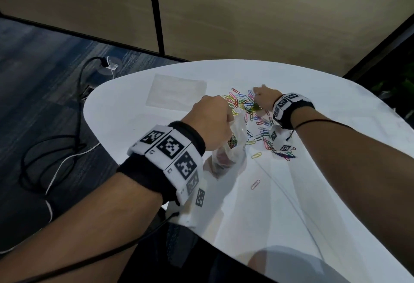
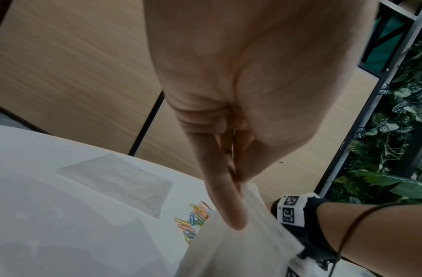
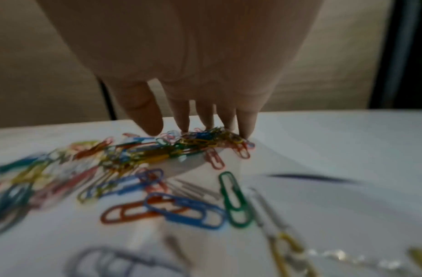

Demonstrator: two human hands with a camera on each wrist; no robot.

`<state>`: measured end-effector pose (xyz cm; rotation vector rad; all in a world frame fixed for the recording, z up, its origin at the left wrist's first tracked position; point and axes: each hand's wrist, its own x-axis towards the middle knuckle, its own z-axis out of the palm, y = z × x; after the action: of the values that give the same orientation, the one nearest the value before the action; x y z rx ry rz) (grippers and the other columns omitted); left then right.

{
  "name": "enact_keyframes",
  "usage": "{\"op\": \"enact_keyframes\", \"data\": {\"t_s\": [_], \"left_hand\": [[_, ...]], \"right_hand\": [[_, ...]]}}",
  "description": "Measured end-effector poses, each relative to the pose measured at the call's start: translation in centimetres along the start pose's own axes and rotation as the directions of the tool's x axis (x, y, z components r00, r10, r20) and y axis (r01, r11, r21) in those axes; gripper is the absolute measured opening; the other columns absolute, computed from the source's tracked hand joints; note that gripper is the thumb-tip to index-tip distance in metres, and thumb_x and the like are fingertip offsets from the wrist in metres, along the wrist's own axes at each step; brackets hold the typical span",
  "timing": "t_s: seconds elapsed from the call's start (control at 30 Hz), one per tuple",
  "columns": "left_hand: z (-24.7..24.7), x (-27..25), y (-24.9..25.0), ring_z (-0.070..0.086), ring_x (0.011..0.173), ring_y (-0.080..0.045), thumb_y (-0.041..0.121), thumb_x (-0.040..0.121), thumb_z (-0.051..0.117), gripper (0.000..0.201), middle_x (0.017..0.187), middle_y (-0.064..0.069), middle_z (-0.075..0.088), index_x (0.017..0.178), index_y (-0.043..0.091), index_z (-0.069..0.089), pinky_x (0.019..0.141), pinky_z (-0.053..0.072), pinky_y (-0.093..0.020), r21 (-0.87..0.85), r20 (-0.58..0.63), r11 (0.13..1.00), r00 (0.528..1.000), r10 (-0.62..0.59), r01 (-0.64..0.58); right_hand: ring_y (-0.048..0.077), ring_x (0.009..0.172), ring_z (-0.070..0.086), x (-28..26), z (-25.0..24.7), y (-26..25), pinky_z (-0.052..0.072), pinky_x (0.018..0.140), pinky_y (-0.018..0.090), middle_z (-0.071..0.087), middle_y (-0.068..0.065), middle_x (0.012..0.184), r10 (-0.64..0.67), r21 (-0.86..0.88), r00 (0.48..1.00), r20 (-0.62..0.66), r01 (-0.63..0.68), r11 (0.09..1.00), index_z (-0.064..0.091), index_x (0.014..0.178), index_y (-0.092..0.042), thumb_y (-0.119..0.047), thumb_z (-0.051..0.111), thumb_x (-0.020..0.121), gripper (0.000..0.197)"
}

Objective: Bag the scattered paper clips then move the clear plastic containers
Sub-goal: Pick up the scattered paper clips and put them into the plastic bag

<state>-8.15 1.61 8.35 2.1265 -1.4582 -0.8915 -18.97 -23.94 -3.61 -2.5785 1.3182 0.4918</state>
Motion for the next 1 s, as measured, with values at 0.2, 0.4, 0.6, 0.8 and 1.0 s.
{"op": "enact_keyframes", "data": {"t_s": [0.2, 0.4, 0.6, 0.8, 1.0], "left_hand": [[-0.1, -0.2, 0.1, 0.071, 0.093, -0.032, 0.000, 0.093, 0.054, 0.030, 0.112, -0.014, 0.072, 0.115, 0.006, 0.073, 0.086, 0.061, -0.040, -0.008, 0.002, 1.000, 1.000, 0.001, -0.001], [-0.4, -0.4, 0.0, 0.071, 0.090, -0.028, 0.001, 0.093, 0.055, 0.030, 0.108, -0.013, 0.072, 0.117, 0.008, 0.072, 0.085, 0.061, -0.037, -0.003, 0.004, 1.000, 1.000, -0.031, 0.031], [-1.2, -0.4, -0.5, 0.076, 0.068, -0.024, 0.002, 0.094, 0.055, 0.027, 0.100, -0.015, 0.073, 0.113, 0.007, 0.073, 0.070, 0.065, -0.037, -0.024, -0.003, 0.997, 0.998, -0.070, 0.070], [-0.8, -0.3, -0.1, 0.076, 0.061, -0.023, 0.002, 0.094, 0.055, 0.022, 0.068, -0.004, 0.069, 0.101, 0.008, 0.075, 0.068, 0.065, -0.037, -0.073, -0.011, 0.993, 0.995, -0.097, 0.096], [-0.8, -0.1, 0.0, 0.076, 0.059, -0.022, -0.001, 0.090, 0.056, 0.021, 0.076, -0.011, 0.075, 0.097, 0.006, 0.074, 0.070, 0.065, -0.037, -0.147, -0.029, 0.979, 0.988, -0.149, 0.143]], "right_hand": [[0.031, 0.102, 0.064, -2.5, 0.4, -1.1, 0.053, 0.085, 0.034, 0.069, 0.010, 0.111, -0.094, -0.168, 0.986, -0.136, 0.071, 0.983, 0.070, 0.113, -0.016, -0.009, 0.056, 0.088, 0.029], [0.021, 0.088, 0.071, -5.0, 0.0, 1.1, 0.056, 0.082, 0.025, 0.077, 0.006, 0.093, 0.196, 0.270, 0.970, -0.142, -0.153, 0.951, 0.079, 0.094, -0.011, -0.019, 0.078, 0.079, 0.017], [0.021, 0.067, 0.071, -10.3, -3.0, 1.7, 0.061, 0.072, 0.026, 0.073, 0.023, 0.098, 0.301, 0.947, 0.953, 0.026, -0.120, 0.299, 0.074, 0.092, 0.002, -0.001, 0.077, 0.078, 0.014], [0.017, 0.082, 0.074, -17.3, -4.9, -3.0, 0.059, 0.071, 0.018, 0.074, 0.013, 0.091, 0.004, 0.950, 0.993, 0.122, -0.116, -0.289, 0.067, 0.103, 0.005, 0.002, 0.058, 0.092, 0.015], [0.027, 0.087, 0.068, -19.2, -3.3, -7.9, 0.060, 0.080, 0.025, 0.069, 0.021, 0.101, -0.128, 0.986, 0.984, 0.123, -0.136, -0.100, 0.065, 0.108, 0.012, 0.010, 0.061, 0.087, 0.022]]}}
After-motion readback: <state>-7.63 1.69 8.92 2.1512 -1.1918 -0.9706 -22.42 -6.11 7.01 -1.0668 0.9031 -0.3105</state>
